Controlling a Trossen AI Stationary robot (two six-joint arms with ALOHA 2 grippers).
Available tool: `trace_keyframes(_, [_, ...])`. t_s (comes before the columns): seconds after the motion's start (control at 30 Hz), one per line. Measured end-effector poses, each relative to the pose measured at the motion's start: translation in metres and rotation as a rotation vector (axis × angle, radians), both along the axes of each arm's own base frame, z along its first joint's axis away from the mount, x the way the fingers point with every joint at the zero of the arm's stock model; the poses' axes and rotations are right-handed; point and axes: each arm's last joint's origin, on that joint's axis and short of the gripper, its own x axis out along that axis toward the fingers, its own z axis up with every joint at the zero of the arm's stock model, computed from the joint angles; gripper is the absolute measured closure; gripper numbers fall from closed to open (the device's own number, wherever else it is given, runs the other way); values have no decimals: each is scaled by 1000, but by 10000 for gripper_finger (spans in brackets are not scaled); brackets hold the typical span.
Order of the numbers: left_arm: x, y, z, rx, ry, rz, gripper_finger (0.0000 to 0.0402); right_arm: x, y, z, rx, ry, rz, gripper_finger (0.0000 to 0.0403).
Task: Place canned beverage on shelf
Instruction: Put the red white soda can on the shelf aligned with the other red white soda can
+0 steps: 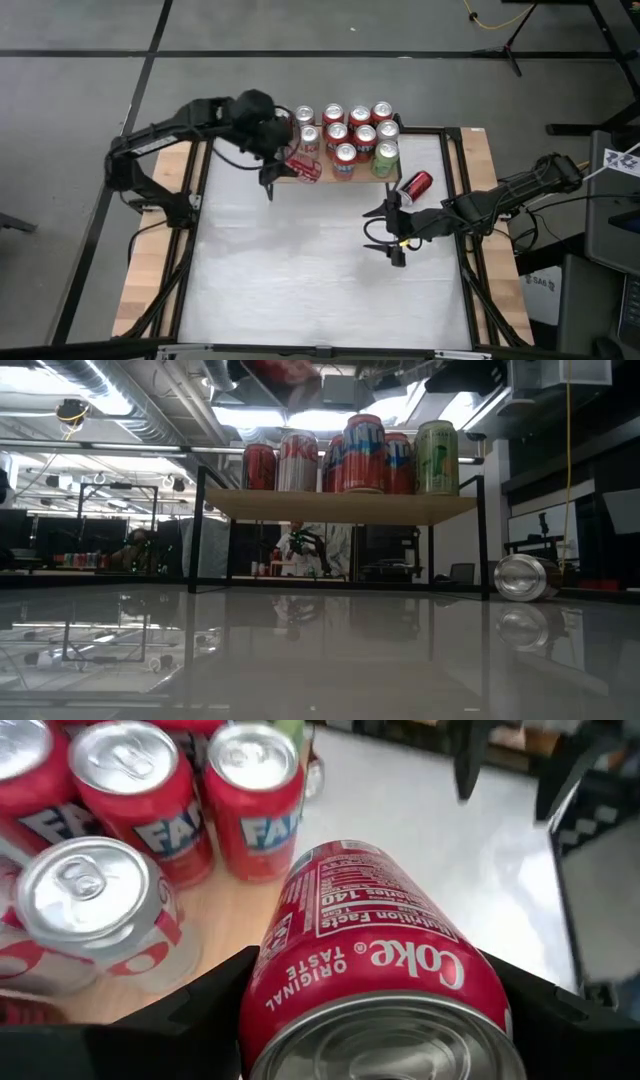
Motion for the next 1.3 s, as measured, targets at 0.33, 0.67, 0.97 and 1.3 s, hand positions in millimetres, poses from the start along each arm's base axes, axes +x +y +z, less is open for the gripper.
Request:
trace_keyframes(0.33, [47,25,-39,47,198,-142,115,5,-12,0,102,22,8,42])
trace_keyframes(0.67, [57,33,-60,159,351,-83,115,14,-26,0,114,-6,-41,42])
trace_keyframes(0.97, [56,34,-60,189,369,-61,114,31,-22,-15,79,7,-78,42])
trace_keyframes(1.3, [56,34,-60,202,375,-51,82,41,-20,-31,58,67,-82,42])
